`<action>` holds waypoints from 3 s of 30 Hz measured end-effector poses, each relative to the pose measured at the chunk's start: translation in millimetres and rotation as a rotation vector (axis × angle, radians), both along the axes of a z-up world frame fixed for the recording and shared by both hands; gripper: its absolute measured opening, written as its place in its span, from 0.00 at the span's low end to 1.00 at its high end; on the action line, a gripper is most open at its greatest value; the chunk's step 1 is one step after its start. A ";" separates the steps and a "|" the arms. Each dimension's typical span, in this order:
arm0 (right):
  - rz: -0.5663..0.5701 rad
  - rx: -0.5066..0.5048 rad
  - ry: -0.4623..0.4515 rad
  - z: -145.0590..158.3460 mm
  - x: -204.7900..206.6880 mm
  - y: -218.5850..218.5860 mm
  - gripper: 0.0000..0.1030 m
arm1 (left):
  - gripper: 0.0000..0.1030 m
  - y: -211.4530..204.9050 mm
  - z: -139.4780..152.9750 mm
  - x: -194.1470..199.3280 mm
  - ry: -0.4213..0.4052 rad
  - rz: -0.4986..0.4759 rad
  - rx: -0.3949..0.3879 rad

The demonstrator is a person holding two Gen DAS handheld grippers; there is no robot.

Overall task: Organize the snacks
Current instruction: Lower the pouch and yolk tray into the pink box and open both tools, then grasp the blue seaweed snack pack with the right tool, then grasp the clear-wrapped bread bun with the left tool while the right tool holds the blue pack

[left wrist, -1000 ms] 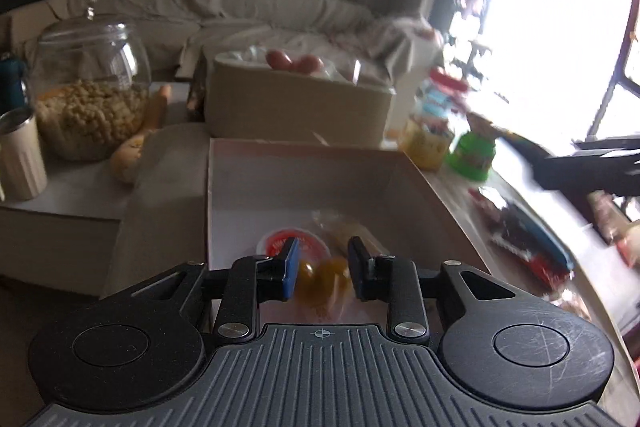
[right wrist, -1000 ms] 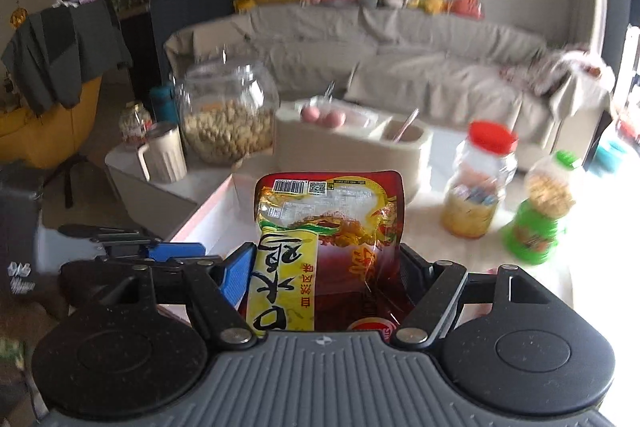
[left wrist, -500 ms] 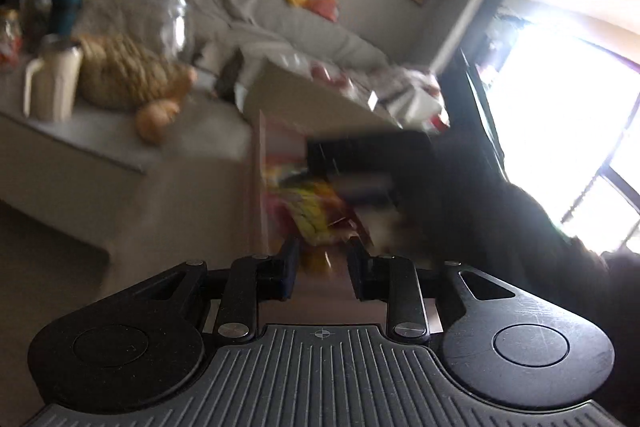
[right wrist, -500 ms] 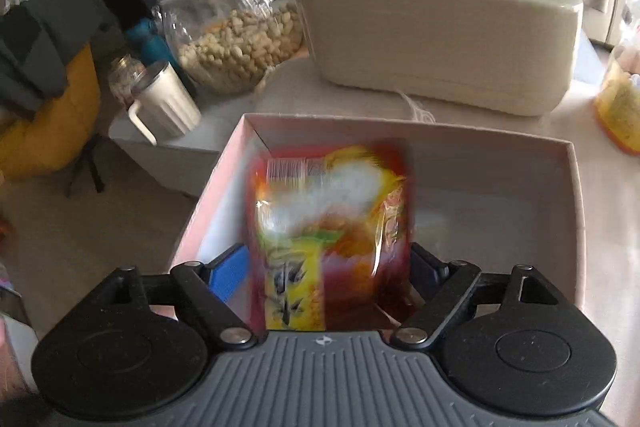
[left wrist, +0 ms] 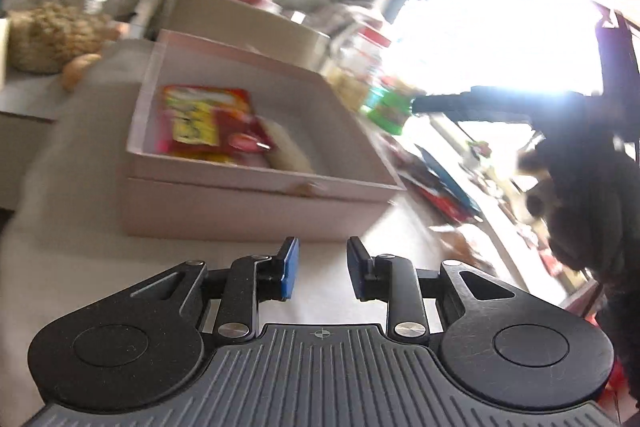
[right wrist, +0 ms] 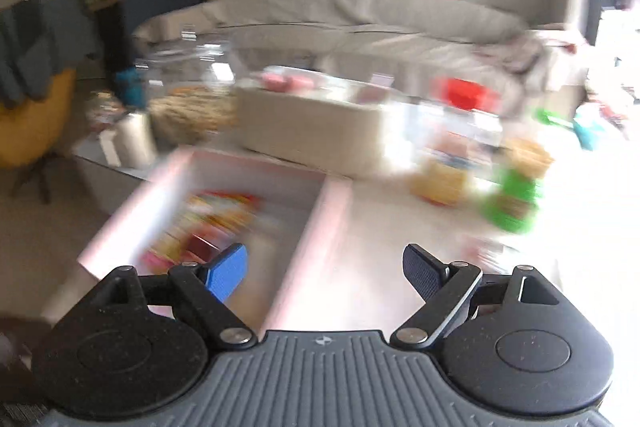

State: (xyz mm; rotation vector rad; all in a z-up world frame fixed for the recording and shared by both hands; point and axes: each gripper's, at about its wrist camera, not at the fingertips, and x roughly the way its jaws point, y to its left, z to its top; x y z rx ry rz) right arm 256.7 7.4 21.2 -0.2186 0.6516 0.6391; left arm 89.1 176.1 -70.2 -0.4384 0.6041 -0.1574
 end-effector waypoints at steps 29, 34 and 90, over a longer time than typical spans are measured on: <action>-0.234 -0.011 0.112 -94.5 105.0 -119.9 0.88 | 0.29 -123.4 12.8 27.2 0.091 -0.164 0.129; -0.280 0.117 0.195 -103.6 116.0 -143.2 0.88 | 0.29 -115.0 7.0 33.7 0.116 -0.136 0.105; -0.323 0.104 0.086 -112.7 -79.3 -170.4 0.88 | 0.37 -197.5 3.6 18.7 0.006 -0.304 0.493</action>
